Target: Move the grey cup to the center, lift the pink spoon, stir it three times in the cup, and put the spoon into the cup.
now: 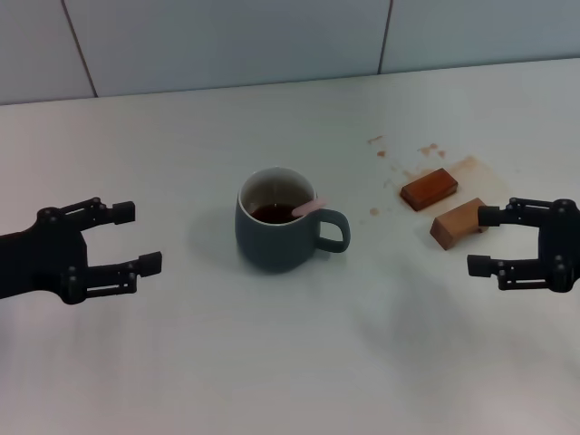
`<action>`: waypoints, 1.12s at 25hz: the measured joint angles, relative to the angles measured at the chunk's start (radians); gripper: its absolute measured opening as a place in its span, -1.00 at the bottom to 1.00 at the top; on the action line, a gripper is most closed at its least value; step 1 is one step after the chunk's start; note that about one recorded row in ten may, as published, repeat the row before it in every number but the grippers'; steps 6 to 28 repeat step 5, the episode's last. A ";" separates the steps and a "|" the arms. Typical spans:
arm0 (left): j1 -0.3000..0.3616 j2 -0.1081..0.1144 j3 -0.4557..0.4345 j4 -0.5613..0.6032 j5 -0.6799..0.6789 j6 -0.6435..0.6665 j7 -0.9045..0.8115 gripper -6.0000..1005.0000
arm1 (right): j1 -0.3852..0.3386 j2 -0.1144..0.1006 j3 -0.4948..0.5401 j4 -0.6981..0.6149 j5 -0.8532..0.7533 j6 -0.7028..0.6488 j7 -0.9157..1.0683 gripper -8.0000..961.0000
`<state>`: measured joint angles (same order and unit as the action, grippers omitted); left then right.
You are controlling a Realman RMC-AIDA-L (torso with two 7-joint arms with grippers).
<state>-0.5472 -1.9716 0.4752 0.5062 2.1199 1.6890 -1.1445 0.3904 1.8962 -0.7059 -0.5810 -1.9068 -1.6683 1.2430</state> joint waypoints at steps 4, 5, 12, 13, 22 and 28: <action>-0.016 0.000 0.012 0.005 0.015 0.000 -0.014 0.71 | -0.001 0.001 0.001 -0.001 0.000 -0.006 -0.001 0.70; -0.017 -0.002 0.017 0.011 0.015 0.002 -0.018 0.71 | -0.001 0.002 -0.001 -0.001 0.000 -0.009 -0.001 0.70; -0.017 -0.002 0.017 0.011 0.015 0.002 -0.018 0.71 | -0.001 0.002 -0.001 -0.001 0.000 -0.009 -0.001 0.70; -0.017 -0.002 0.017 0.011 0.015 0.002 -0.018 0.71 | -0.001 0.002 -0.001 -0.001 0.000 -0.009 -0.001 0.70; -0.017 -0.002 0.017 0.011 0.015 0.002 -0.018 0.71 | -0.001 0.002 -0.001 -0.001 0.000 -0.009 -0.001 0.70; -0.017 -0.002 0.017 0.011 0.015 0.002 -0.018 0.71 | -0.001 0.002 -0.001 -0.001 0.000 -0.009 -0.001 0.70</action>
